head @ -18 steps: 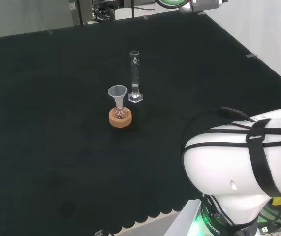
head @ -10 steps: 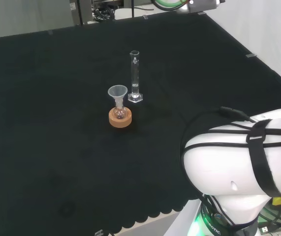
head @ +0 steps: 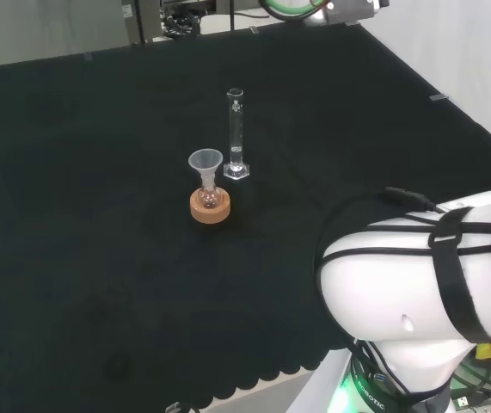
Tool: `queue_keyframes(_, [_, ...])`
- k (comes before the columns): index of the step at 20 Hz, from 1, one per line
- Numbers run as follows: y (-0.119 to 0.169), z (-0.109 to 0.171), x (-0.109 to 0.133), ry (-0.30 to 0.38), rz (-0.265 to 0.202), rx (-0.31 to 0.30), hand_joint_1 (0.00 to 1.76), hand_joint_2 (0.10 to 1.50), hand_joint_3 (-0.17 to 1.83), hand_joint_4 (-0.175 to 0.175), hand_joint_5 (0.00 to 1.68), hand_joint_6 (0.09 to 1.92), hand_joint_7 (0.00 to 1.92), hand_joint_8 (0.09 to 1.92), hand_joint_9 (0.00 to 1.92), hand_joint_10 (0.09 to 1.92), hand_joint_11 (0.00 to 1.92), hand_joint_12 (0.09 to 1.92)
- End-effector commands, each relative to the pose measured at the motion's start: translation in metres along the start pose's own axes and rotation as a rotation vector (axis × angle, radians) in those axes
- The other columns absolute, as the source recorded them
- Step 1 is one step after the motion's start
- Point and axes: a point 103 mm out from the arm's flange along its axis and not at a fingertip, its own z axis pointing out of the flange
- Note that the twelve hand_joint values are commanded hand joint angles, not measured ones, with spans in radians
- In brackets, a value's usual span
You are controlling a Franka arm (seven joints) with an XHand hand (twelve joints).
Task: Pick up the graduated cylinder.
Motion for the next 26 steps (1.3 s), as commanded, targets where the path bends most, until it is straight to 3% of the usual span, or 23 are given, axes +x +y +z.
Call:
queue_keyframes(1, [0.021,0.020,-0.027,0.012,0.038,0.013,0.05,1.23,0.31,-0.029,0.24,0.09,0.00,0.46,0.13,0.69,0.00,1.39])
queue_keyframes(8, [0.047,0.059,-0.039,0.037,0.048,0.029,0.07,1.23,0.29,-0.032,0.25,0.09,0.01,0.48,0.15,0.69,0.00,1.40])
queue_keyframes(19, [0.131,0.149,-0.066,0.128,0.004,0.013,0.12,1.22,0.27,-0.043,0.29,0.09,0.04,0.52,0.19,0.70,0.02,1.41])
queue_keyframes(26, [0.158,0.195,-0.072,0.215,-0.026,0.004,0.22,1.18,0.24,-0.050,0.31,0.09,0.06,0.57,0.24,0.71,0.03,1.41])
